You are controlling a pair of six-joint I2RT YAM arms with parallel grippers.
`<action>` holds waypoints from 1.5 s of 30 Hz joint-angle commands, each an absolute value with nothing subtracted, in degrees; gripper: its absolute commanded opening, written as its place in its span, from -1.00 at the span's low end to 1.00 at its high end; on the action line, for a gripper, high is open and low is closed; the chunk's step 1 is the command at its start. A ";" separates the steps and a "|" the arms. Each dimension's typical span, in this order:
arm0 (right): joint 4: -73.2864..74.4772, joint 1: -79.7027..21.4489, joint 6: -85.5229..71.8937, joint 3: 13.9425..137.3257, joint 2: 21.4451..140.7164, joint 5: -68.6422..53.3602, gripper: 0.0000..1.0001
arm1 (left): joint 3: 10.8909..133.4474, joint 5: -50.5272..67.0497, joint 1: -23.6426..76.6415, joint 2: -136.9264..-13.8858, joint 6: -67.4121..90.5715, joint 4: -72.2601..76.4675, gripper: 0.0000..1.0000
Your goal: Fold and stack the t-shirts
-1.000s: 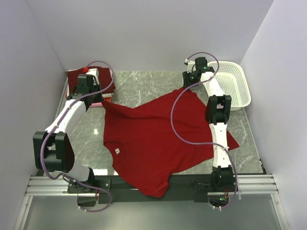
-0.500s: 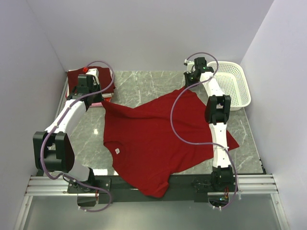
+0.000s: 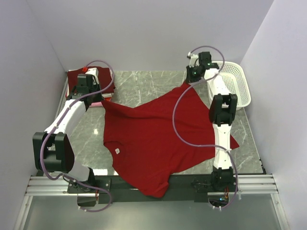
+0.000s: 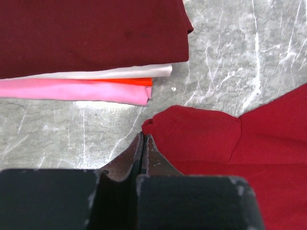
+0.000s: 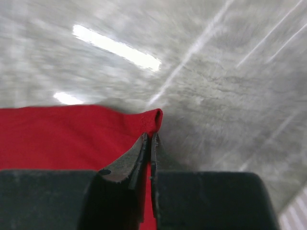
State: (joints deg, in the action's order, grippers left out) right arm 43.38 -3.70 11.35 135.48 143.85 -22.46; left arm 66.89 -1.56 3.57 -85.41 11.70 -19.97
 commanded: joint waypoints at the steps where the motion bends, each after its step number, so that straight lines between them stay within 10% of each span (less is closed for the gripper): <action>1: 39.64 -3.34 10.28 135.62 131.25 -26.98 -1.00 | 70.31 -2.81 3.17 -81.65 11.60 -17.58 -0.99; 30: 42.54 -3.08 15.47 131.30 73.76 -26.37 -1.00 | 97.19 4.04 1.67 -46.86 19.86 -14.42 -0.99; 45: 39.11 -2.81 12.48 138.35 65.83 -15.47 -1.00 | 110.39 8.97 1.67 -44.47 23.12 -11.95 -0.99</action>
